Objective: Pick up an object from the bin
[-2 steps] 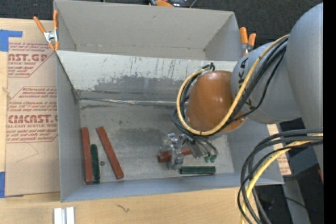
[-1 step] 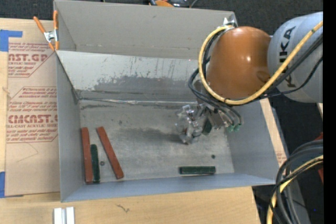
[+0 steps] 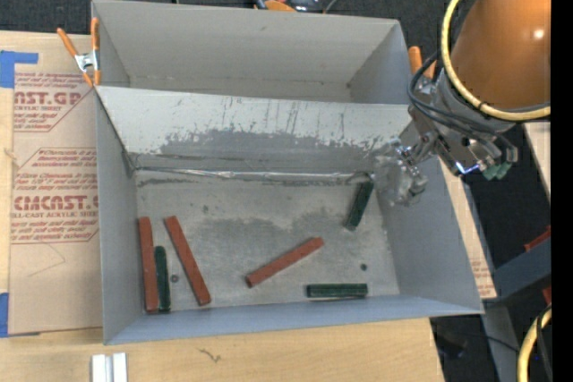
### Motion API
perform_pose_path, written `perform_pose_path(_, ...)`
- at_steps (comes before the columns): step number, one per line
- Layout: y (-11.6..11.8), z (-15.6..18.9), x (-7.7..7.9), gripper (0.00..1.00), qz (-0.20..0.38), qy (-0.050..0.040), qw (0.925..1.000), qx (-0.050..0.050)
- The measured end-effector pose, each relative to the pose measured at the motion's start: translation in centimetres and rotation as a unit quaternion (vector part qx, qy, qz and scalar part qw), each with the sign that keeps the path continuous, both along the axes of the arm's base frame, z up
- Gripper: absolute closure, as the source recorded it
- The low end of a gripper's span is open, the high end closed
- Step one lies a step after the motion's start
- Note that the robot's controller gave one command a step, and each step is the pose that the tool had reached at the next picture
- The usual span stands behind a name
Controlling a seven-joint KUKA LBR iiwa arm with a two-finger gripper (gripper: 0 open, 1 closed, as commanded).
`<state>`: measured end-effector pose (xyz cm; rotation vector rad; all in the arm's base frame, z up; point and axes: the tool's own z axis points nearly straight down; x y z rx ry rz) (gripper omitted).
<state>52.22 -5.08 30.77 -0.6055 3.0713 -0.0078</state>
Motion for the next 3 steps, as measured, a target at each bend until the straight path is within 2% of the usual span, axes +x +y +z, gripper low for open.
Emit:
perform_pose_path(1,0.4,-0.5,-0.1,0.0,0.003,0.0042,1.0,0.002)
perform_pose_path(2,5.5,-19.3,-2.8,0.0,-0.032,0.01,0.9994,0.003)
perform_pose_path(3,5.4,-24.0,-0.5,0.0,0.009,0.007,0.9999,0.002)
